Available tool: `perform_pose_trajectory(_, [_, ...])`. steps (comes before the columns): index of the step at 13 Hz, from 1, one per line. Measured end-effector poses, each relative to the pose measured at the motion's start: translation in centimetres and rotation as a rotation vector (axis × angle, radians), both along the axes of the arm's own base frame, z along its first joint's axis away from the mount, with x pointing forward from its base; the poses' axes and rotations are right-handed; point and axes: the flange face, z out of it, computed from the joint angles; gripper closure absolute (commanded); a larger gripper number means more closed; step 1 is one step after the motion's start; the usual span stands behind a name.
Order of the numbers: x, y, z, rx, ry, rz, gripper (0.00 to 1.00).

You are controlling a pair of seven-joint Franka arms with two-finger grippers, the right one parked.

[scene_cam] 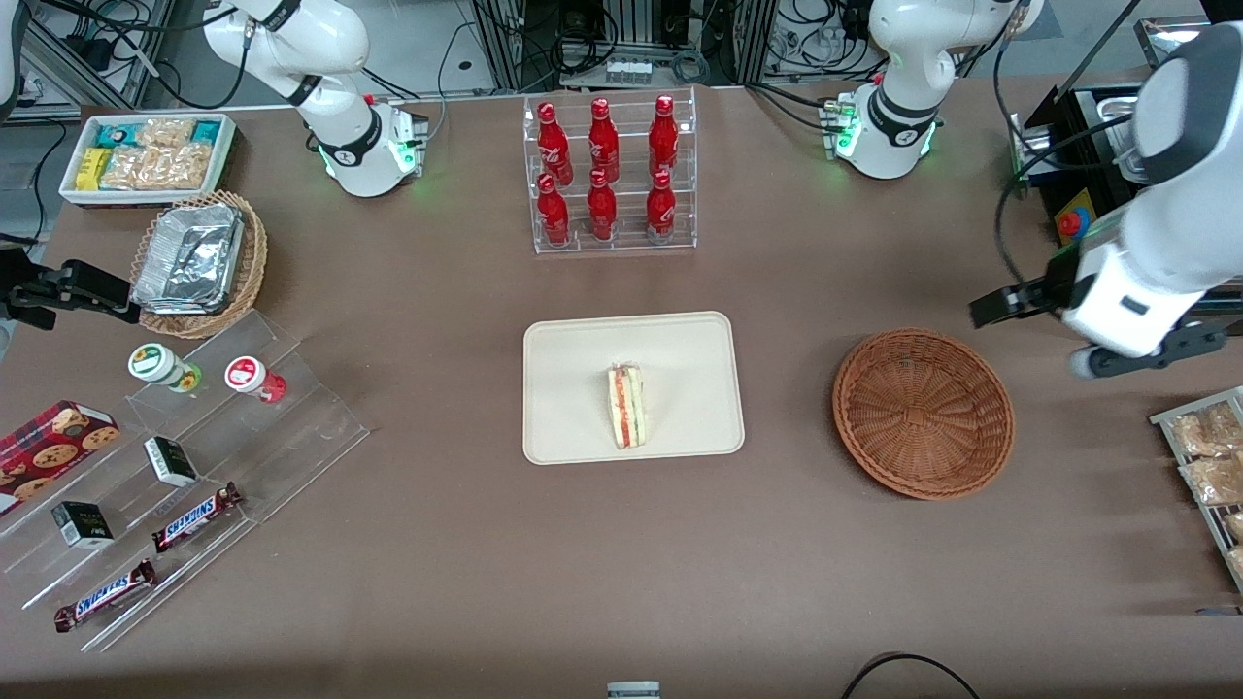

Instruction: Place sandwich from basket to tray

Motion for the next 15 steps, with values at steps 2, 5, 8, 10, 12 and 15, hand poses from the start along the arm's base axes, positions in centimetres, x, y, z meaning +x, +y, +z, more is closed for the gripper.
perform_pose_trajectory(2, [-1.6,2.6,0.1,-0.01,0.008,-0.02,0.0])
perform_pose_trajectory(5, [-2.9,4.0,0.9,-0.017,-0.002,-0.028,0.0])
perform_pose_trajectory(8, [-2.2,3.2,1.4,-0.026,-0.021,-0.039,0.0])
perform_pose_trajectory(10, [-1.4,2.8,2.1,-0.057,-0.039,-0.036,0.0])
perform_pose_trajectory(12, [-0.7,2.9,2.7,-0.059,-0.067,-0.034,0.0])
perform_pose_trajectory(15, [0.2,3.1,3.2,-0.057,-0.088,-0.03,0.0])
